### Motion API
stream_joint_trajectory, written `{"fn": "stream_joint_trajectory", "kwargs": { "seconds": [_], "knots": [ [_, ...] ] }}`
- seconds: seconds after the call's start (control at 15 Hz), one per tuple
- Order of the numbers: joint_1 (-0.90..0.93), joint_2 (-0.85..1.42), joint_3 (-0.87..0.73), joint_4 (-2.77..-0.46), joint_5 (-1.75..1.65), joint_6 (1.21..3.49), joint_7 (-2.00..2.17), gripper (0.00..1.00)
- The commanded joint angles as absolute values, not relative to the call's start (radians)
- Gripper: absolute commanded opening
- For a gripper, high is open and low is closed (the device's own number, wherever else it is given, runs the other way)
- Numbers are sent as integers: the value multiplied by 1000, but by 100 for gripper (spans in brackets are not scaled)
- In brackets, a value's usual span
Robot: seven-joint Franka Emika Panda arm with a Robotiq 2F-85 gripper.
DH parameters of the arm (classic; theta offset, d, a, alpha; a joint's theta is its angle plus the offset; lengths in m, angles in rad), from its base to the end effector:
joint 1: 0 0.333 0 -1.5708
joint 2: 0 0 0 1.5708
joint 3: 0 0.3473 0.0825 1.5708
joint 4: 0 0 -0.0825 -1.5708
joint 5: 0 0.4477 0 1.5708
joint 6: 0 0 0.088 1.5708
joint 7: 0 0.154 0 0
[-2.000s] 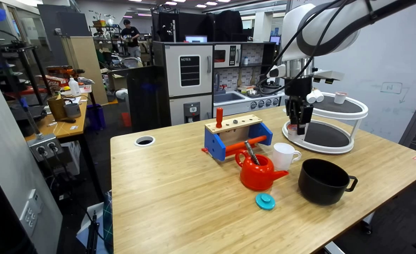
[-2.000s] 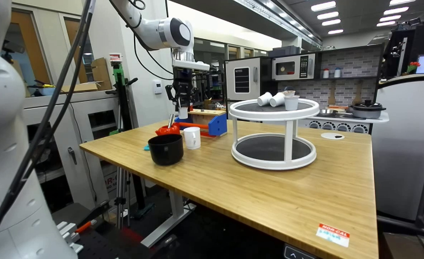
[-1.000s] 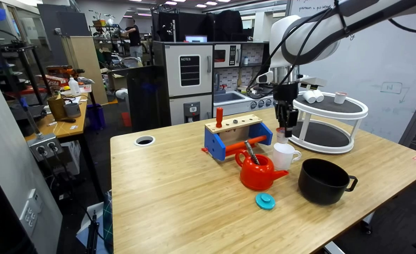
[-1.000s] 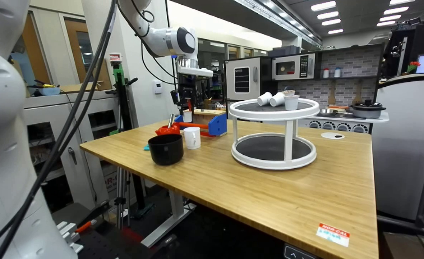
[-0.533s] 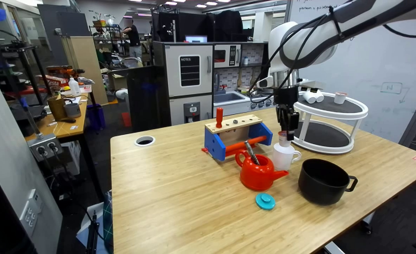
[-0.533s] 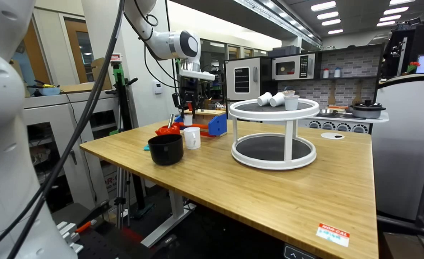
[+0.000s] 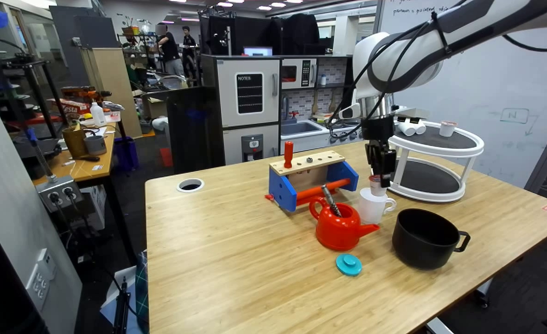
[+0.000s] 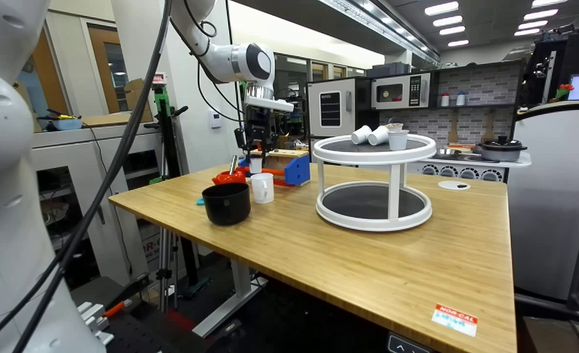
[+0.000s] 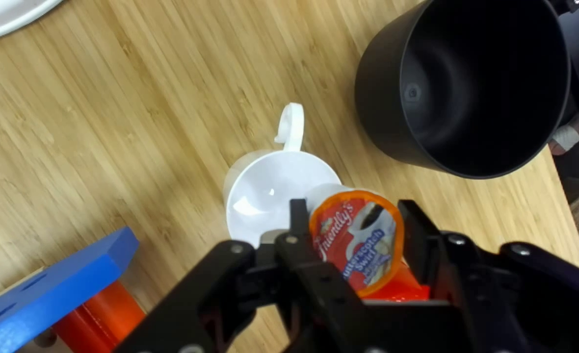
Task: Put one of the cups atop the stand in the mug and another in the bowl, then place the marker in the kettle on the table
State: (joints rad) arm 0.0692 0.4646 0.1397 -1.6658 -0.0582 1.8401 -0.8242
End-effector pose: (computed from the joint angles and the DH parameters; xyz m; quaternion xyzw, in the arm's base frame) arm 0.6808 0.1306 0.2686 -0.8563 -0.4965 0.1339 0.0481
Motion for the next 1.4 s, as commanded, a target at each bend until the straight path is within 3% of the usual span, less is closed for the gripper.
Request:
{"fn": "stream_joint_trajectory", "kwargs": {
  "seconds": [0.0, 1.2, 1.27, 1.33],
  "knots": [
    [57, 483, 149, -1645, -47, 1817, -835, 23],
    [42, 530, 149, -1593, -46, 1809, -854, 23],
    [51, 512, 144, -1625, -60, 1837, -829, 48],
    [51, 513, 144, -1625, -60, 1837, -829, 48]
  ]
}}
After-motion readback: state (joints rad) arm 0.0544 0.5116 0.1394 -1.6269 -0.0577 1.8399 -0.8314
